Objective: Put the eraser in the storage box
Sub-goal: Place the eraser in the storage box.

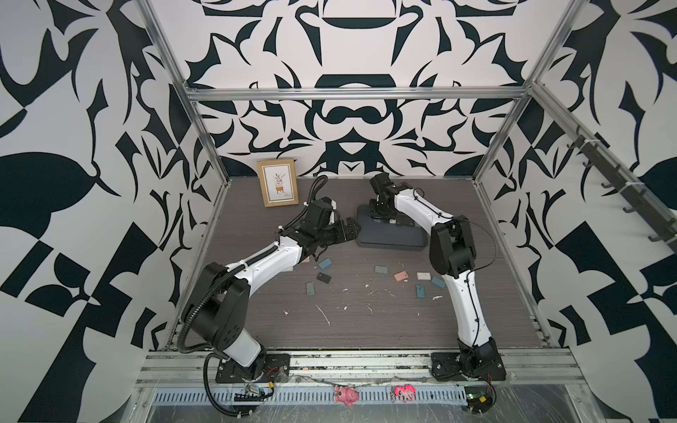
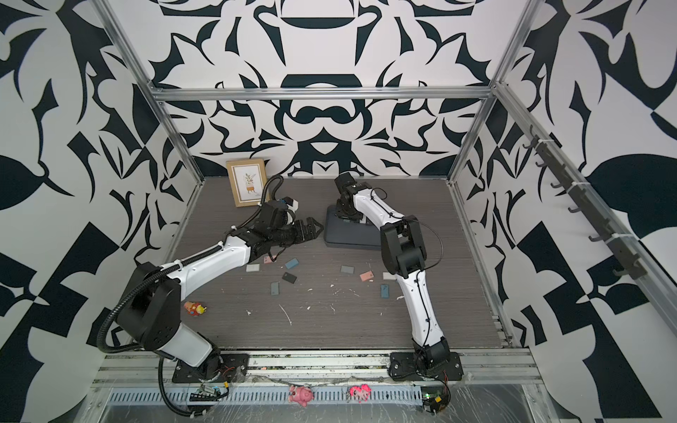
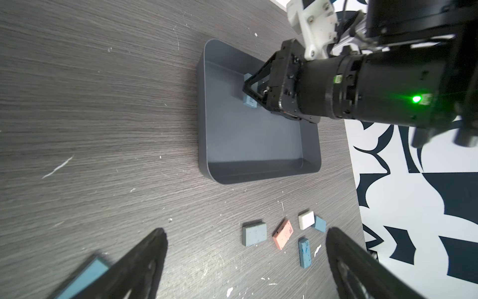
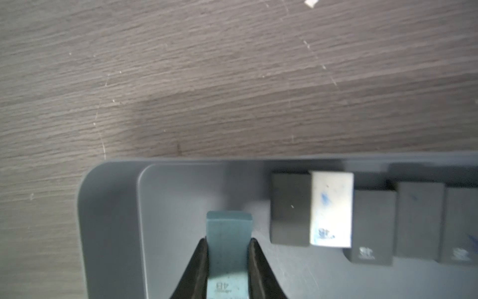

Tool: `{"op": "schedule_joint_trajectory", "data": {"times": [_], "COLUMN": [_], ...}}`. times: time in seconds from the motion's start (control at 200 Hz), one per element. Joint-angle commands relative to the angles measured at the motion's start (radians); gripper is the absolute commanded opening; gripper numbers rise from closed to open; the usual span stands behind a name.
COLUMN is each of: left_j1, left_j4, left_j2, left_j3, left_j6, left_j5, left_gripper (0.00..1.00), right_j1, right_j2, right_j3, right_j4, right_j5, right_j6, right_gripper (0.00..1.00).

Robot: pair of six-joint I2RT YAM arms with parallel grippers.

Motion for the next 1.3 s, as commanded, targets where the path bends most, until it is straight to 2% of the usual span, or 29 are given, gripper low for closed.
{"op": "schedule_joint_trajectory", "data": {"times": [0.0,0.355,1.175,1.295], "left_j1": [0.015,0.031,0.039,0.039], "left_j4": [0.026,0.043,0.054,0.054], "left_j2": [0.026,0.061,0.079,0.079], "left_j3": [0.028,0.033,0.037,0.039], "left_j6": [-0.007,-0.009,-0.018,-0.018], "left_j5": [0.026,0.055,0.073,0.073], "left_gripper": [0.99,0.99,0.99,0.99], "right_j1": [-0.004,-0.011,-0.001,0.013], "right_j2": [0.008,0.111,0.136,0.152], "right_j3": [0.08,0.225,0.294,0.332], "right_j4": [-0.04,-0.11,-0.146,-0.172], "right_j5": [0.011,0.068,0.109,0.172], "right_j6": [-0.018,-0.045,-0.078,-0.098], "right_gripper": [0.27,0.29,0.46,0.47]}}
